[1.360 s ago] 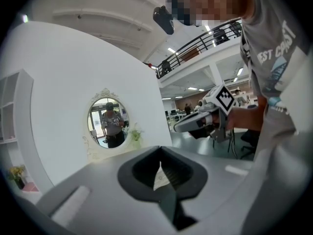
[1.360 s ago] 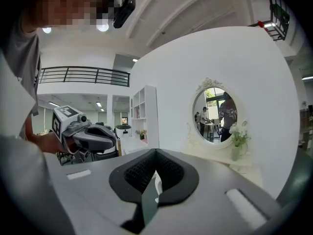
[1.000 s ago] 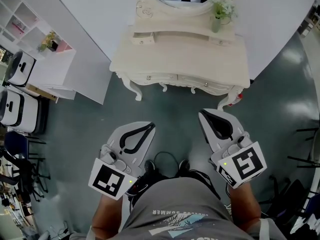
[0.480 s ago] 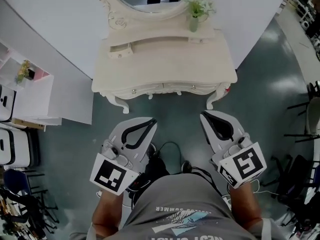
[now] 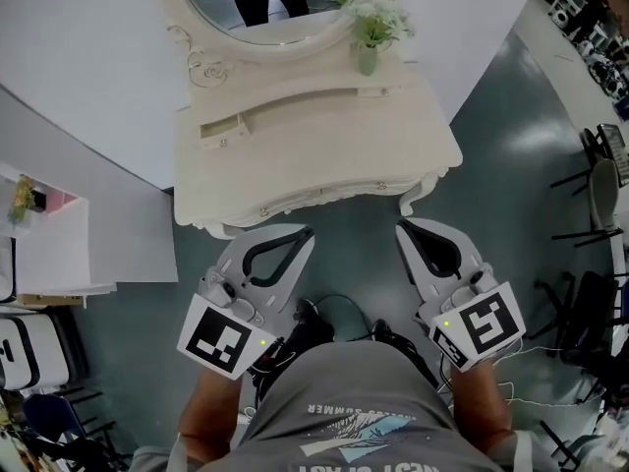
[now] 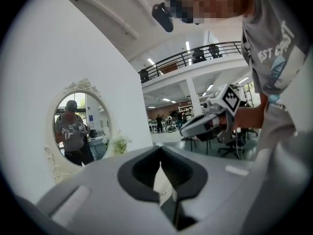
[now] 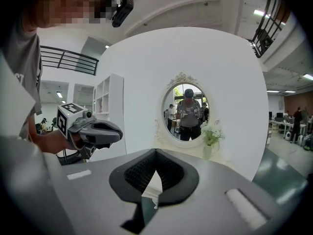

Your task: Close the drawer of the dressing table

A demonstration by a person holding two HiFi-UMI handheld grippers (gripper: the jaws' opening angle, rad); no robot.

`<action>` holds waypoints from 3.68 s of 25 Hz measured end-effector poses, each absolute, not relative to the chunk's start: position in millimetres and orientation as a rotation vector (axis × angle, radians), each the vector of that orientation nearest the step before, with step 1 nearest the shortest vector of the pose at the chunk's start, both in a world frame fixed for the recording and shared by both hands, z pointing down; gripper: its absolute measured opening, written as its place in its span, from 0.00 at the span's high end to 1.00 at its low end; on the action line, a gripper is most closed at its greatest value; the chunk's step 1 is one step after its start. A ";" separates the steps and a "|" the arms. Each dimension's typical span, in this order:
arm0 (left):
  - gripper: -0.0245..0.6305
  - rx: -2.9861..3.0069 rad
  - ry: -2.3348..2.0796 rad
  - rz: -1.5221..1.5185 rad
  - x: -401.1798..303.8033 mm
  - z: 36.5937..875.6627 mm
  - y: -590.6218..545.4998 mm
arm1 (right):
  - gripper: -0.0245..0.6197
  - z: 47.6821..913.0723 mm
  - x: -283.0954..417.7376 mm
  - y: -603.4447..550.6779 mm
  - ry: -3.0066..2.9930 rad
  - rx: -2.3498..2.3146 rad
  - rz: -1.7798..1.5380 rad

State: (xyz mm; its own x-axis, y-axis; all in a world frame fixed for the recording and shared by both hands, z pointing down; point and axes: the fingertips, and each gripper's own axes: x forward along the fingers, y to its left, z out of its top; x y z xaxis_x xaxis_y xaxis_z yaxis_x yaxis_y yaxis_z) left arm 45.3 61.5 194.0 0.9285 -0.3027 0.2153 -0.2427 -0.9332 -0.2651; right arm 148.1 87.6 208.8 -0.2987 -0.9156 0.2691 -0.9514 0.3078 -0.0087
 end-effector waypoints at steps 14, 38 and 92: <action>0.96 -2.884 0.311 -0.297 3.1 189.7 -0.7 | 0.96 198.1 110.9 38.3 -2.242 1.814 0.229; 0.96 -2.814 0.985 -0.370 -95.5 181.5 -93.1 | 0.96 188.6 62.1 -90.5 -2.504 1.445 0.113; 0.96 -2.817 1.558 -0.708 -172.1 440.4 -321.0 | 0.96 403.7 93.3 -223.8 -2.362 1.131 0.510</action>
